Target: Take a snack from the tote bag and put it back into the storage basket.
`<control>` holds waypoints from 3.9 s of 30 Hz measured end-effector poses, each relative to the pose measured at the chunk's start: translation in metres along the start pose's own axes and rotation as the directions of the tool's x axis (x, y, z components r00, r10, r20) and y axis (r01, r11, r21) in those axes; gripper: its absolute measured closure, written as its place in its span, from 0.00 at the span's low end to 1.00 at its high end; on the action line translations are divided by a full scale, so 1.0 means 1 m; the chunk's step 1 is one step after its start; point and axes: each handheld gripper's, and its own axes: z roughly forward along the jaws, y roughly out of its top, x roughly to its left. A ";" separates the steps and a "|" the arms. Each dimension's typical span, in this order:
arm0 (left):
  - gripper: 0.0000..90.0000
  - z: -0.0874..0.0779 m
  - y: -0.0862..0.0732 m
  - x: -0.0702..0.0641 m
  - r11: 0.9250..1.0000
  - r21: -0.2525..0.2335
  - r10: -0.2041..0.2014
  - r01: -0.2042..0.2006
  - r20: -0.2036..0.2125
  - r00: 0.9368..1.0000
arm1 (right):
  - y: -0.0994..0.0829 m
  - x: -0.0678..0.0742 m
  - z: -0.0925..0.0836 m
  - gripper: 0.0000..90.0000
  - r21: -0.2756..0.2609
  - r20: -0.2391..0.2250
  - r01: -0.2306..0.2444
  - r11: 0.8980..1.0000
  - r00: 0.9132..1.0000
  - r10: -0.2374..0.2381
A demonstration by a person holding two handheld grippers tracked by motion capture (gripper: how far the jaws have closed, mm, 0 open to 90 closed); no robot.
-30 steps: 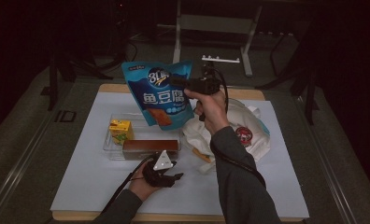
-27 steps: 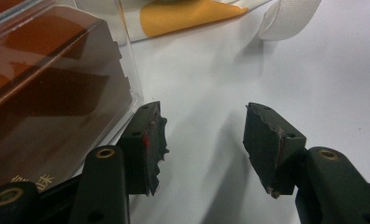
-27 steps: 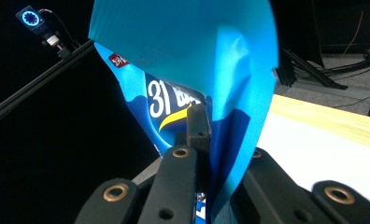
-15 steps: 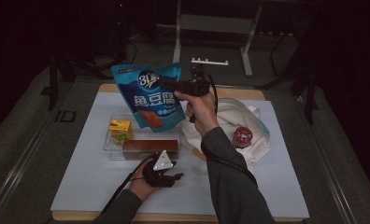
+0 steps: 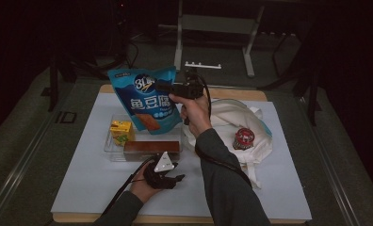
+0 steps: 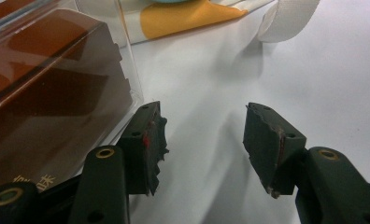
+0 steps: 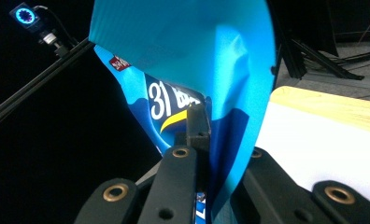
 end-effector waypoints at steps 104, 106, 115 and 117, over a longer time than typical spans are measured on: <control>0.52 0.000 0.000 -0.002 1.000 -0.006 0.011 -0.011 -0.006 1.000 | -0.073 -0.024 0.046 0.87 0.479 0.207 0.277 0.833 0.887 -0.414; 0.52 0.000 0.000 -0.002 1.000 -0.005 0.012 -0.012 -0.006 1.000 | -0.073 -0.024 0.046 0.87 0.474 0.206 0.273 0.837 0.890 -0.407; 0.52 0.000 0.000 -0.002 1.000 -0.005 0.014 -0.014 -0.006 1.000 | -0.075 -0.023 0.047 0.85 0.472 0.213 0.276 0.838 0.886 -0.412; 0.52 0.000 0.000 -0.002 1.000 -0.006 0.013 -0.013 -0.005 1.000 | -0.075 -0.023 0.047 0.85 0.473 0.214 0.276 0.837 0.885 -0.412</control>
